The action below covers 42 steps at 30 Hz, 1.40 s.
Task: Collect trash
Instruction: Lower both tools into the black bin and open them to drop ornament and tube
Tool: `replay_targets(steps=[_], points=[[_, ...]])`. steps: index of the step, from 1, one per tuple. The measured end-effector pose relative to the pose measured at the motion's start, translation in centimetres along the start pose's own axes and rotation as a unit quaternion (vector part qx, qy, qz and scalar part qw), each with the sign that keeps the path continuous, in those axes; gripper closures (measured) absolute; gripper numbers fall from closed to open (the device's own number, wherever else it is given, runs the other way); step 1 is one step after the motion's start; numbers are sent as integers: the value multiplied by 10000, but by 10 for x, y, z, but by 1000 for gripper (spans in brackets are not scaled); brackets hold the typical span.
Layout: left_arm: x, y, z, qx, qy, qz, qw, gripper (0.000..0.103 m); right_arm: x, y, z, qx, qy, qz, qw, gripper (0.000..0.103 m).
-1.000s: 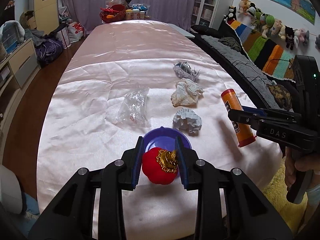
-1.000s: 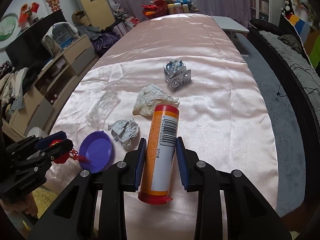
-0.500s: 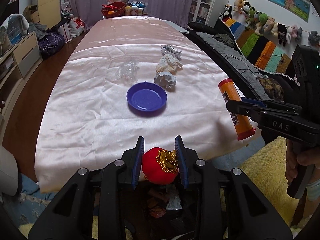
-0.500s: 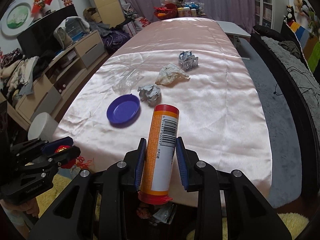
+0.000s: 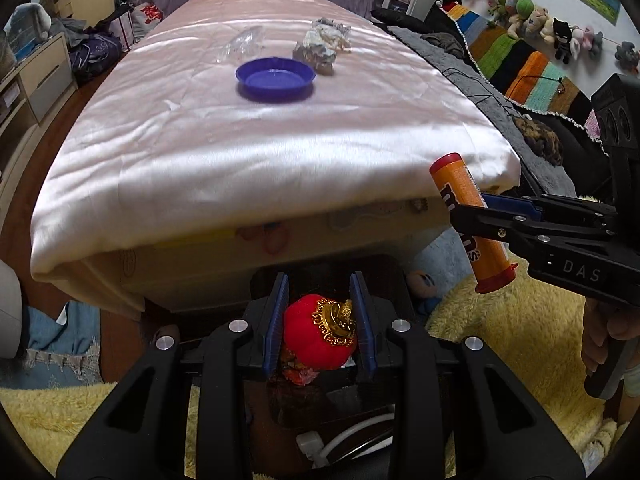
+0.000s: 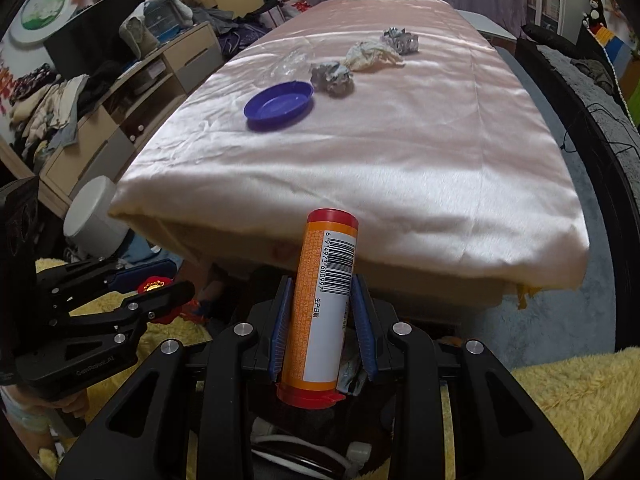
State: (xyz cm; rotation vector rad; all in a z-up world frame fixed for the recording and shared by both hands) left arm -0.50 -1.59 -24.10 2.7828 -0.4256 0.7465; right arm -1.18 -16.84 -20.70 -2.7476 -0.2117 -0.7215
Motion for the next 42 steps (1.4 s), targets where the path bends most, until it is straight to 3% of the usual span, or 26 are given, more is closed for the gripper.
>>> replay_targets(steps=[3,10,21,25,27,31,33,35,42], points=[[-16,2,11,-68,-220,-66,9997,73,-14,-4,12,220,-233,82,9995,72],[-39,5,32,-93,-558,-188,9982,73,-31,-1,30,166,-465,214,9986,72],[-45,11,45,-102,-855,-57,9963,73,-34,-4,46,243,-762,264,9964,71],[-46,13,45,-68,-896,17,9960,56,-33,-4,47,219,-768,310,9963,70],[-46,13,44,-74,-888,20,9960,54,-31,-1,45,198,-722,365,9965,60],[-43,8,38,-72,-779,-68,9969,48,-27,8,36,199,-556,514,9969,55],[-39,5,33,-106,-679,-96,9976,42,-23,12,29,165,-418,598,9972,37],[-34,2,26,-98,-567,-110,9983,37,-19,15,23,170,-223,656,9975,25],[-7,-12,-5,75,-62,-247,9996,23,-2,16,4,193,116,626,9978,23]])
Point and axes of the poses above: each gripper's, at about its wrist camera, not at the fingertips, and z roughly the way its jaws point, y to its right, x to its top, the point moved 3 cm from there along z, roughly the way its jaws point, and after that the axes turned 1 degree about x, right-handed, at the moved point
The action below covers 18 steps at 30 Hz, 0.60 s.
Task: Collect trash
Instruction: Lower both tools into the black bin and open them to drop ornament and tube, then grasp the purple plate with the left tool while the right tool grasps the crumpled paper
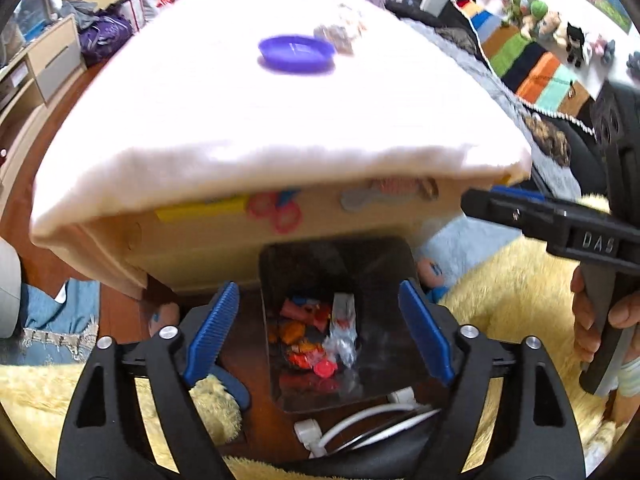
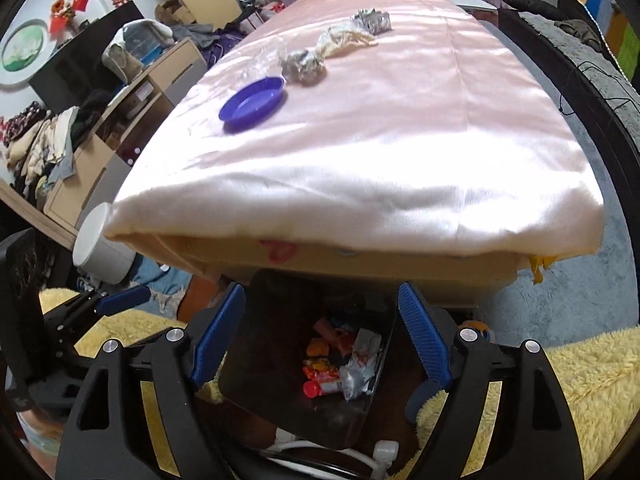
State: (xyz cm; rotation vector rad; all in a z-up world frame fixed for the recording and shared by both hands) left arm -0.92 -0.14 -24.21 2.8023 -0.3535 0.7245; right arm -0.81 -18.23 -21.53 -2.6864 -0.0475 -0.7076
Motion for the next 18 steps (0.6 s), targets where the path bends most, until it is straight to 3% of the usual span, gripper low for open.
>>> replay_targets(steps=[9,18], points=[[38,-3,-17,176,298,27,9994,22,31,-5,-15,-40,219,-140,9997,20],[69,-17,2,281,252,-34,9993,18,72,9,-3,-231,249,-130,9993,20]])
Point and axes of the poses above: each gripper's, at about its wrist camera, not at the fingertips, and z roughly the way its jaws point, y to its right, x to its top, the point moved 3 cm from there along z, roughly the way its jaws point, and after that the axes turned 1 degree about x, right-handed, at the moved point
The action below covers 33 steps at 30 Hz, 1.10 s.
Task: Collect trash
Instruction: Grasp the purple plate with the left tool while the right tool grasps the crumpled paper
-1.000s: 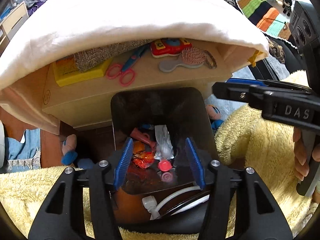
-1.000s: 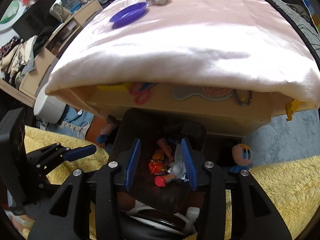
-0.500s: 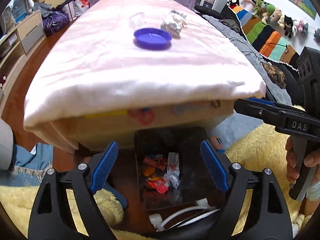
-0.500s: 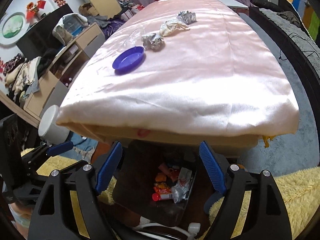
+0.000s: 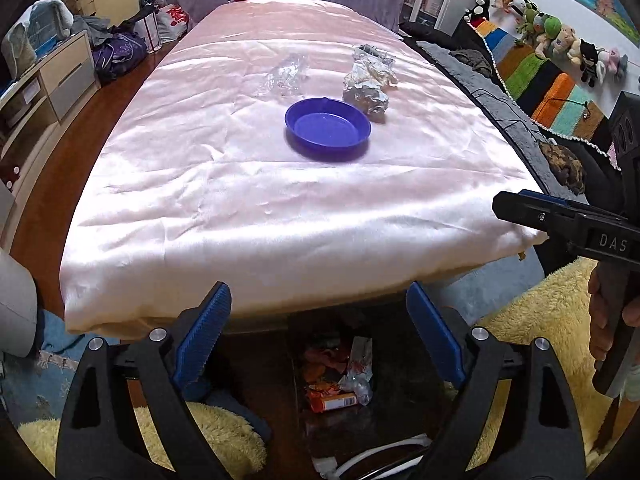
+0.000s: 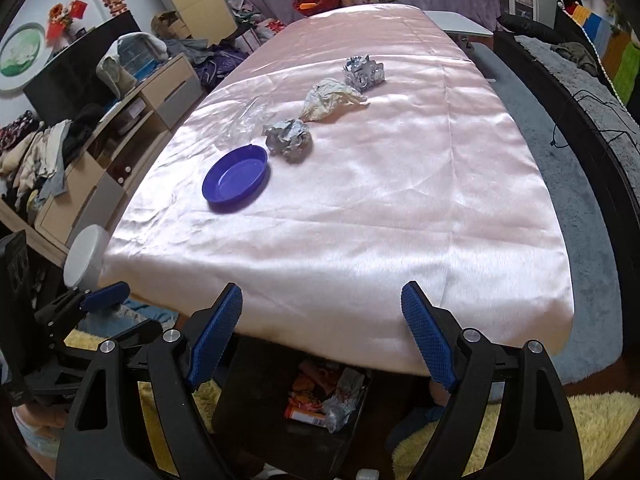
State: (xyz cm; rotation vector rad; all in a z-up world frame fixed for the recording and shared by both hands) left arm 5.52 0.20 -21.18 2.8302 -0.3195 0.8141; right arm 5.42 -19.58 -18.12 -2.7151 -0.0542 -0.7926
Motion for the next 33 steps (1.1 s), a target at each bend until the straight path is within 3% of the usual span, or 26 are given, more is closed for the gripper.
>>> replay_targets(steps=[14,27,29,33], points=[[59,-4,44,131,-76,-166,9997,14,60,22,36,-32,-50,192,9998,20],[105,12,88,106,-36,103,9999,14,112,28,63,-45,-27,194,9998,21],[110,12,93,127,-9,156,9998,15,116,30,67,-20,-41,224,9997,21],[121,4,95,241,95,165,9995,29,122,27,75,86,-78,210,9997,21]])
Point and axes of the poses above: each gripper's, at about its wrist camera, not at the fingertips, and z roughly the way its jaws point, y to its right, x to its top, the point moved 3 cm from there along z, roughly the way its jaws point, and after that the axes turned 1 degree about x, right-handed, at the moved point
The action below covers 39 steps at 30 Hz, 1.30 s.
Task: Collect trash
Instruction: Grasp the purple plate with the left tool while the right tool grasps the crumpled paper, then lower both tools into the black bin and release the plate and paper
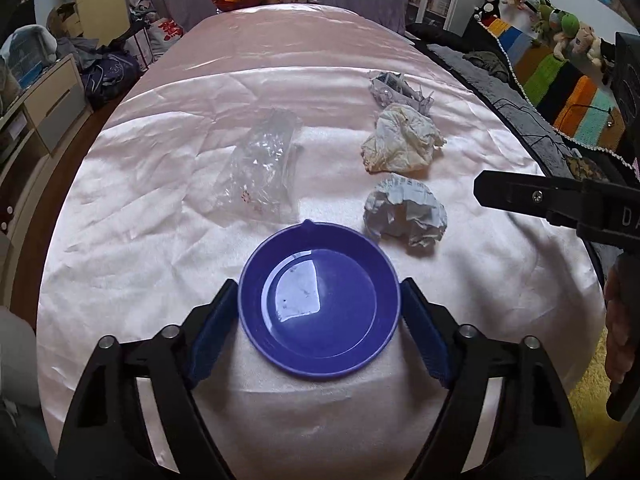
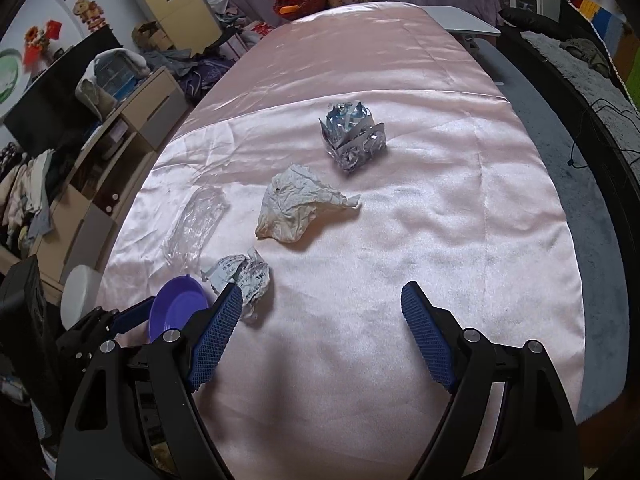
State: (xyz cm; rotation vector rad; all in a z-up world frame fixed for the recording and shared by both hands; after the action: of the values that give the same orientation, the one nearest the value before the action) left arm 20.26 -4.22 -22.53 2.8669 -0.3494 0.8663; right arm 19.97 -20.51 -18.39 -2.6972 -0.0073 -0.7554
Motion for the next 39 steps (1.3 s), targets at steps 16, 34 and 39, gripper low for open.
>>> replay_targets(steps=[16,34,39], points=[[-3,-44,-7,26,-33,-223,9997,29,3,-54,46,122,-326,-784,9963,62],[-54,-17,-77,-134,275,-131,9994,30,-53,-50,-33,141,54,-831,9964,93],[-79,-8,-95,-142,229,-119,9996,30,-81,-51,-56,167,101,-816,9965,93]])
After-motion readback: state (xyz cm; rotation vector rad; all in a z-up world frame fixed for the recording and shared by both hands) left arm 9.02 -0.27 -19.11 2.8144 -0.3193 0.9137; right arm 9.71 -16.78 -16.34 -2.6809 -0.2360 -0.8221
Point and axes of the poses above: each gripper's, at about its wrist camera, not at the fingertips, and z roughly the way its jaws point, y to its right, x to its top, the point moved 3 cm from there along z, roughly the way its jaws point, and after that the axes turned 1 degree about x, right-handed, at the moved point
